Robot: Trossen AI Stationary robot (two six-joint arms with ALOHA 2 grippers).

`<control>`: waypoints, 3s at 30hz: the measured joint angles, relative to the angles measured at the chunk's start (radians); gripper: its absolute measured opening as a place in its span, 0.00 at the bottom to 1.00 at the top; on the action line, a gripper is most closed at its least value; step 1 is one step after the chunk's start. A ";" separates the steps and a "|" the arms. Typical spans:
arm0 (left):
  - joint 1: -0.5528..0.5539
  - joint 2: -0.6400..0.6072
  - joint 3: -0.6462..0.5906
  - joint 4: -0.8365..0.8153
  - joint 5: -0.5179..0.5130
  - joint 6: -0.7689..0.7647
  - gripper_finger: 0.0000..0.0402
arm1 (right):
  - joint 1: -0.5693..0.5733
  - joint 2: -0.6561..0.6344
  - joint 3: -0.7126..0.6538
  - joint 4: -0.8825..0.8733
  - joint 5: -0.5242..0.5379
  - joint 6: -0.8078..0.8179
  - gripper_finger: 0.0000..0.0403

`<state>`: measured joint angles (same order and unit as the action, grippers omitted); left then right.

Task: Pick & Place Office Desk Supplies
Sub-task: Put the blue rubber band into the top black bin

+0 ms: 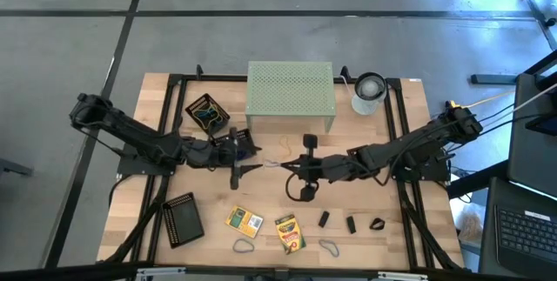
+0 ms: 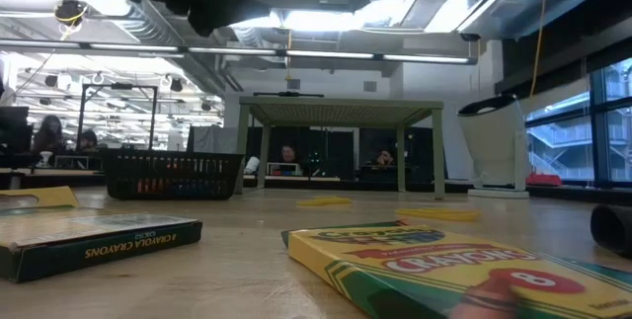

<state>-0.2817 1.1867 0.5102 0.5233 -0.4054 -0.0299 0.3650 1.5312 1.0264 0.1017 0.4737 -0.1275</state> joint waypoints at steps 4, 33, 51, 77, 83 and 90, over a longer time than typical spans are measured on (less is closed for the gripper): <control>0.000 0.026 0.000 0.091 0.061 0.011 0.57 | -0.012 0.000 0.000 0.037 -0.029 -0.022 0.01; 0.004 0.172 0.001 0.514 0.178 0.106 0.42 | -0.031 0.000 0.000 0.100 -0.098 -0.079 0.01; 0.004 0.172 0.001 0.513 0.160 0.130 0.01 | -0.031 -0.001 0.000 0.100 -0.097 -0.094 0.03; 0.033 -0.214 0.001 -0.454 -0.323 -0.309 0.01 | -0.030 -0.077 0.000 -0.266 -0.098 0.202 0.66; 0.148 -0.421 0.001 -0.909 -0.364 -0.546 0.01 | -0.030 -0.077 0.000 -0.266 -0.098 0.225 0.63; 0.322 -0.455 0.001 -1.286 -0.453 -0.798 0.01 | -0.030 -0.077 0.000 -0.267 -0.098 0.225 0.60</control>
<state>0.0408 0.7321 0.5114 -0.7629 -0.8582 -0.8283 0.3355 1.4541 1.0267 -0.1654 0.3759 0.0975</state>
